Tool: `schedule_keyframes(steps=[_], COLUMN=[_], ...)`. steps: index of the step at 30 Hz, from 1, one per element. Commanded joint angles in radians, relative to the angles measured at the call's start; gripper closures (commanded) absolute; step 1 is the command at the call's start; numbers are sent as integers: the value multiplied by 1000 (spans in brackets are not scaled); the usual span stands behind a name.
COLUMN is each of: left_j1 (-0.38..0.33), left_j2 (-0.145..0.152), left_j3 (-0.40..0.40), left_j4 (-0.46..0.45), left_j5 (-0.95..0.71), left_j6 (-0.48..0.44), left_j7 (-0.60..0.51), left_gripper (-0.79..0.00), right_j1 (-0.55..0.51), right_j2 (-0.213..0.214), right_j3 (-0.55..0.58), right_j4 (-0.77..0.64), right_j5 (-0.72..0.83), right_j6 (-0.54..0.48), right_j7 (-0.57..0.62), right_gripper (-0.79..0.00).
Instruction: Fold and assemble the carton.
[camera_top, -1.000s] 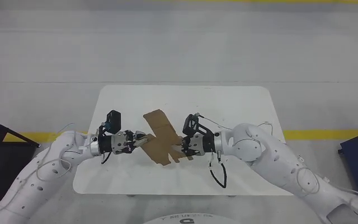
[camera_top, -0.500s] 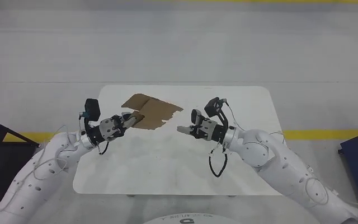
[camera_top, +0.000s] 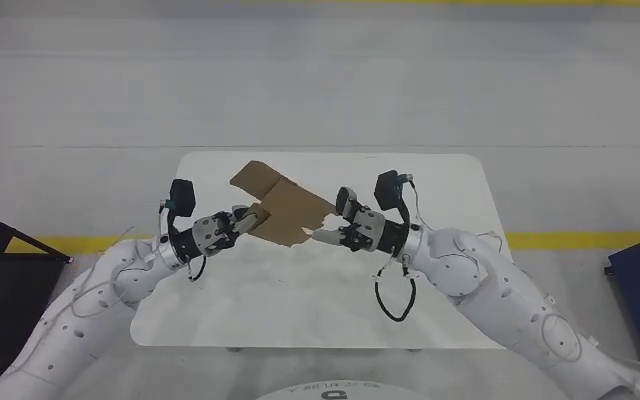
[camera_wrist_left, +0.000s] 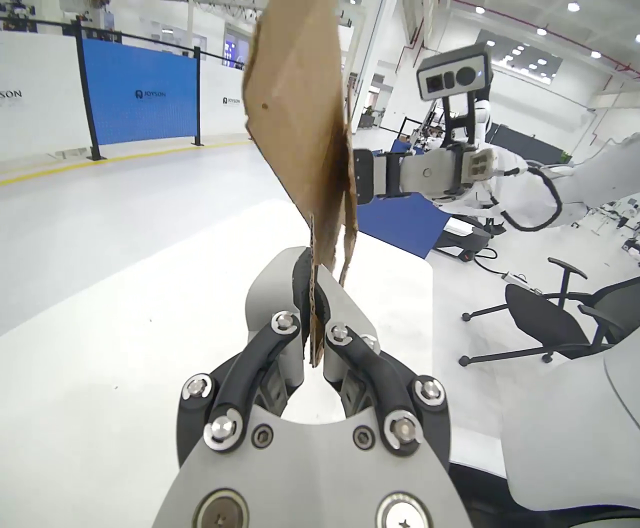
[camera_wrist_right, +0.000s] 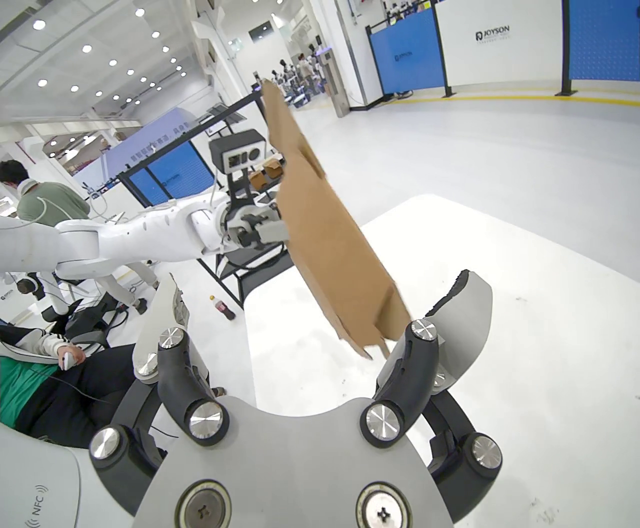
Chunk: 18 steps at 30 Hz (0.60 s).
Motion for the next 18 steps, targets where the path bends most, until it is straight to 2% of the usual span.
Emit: schedule_keyframes(steps=[1, 7, 13, 18], left_j1=[-22, -50, -59, -65], left_j2=[-13, -32, -43, -53], left_j3=[23, 37, 38, 38], left_j4=[13, 40, 35, 36], left_j5=[-15, -16, -15, -24], left_j6=[-3, -11, -9, -6], left_j7=[-6, -19, -57, -75], left_gripper=[0, 0, 0, 0], right_j1=[27, 85, 101, 115], right_j2=[-15, -48, -75, -90], right_j3=[-22, -72, -94, -109], right_j4=[20, 54, 93, 104], right_j5=[-6, -12, -49, -57], right_j6=[41, 44, 11, 5], right_j7=[-10, -19, -111, -75], right_gripper=[-785, -785, -785, -785])
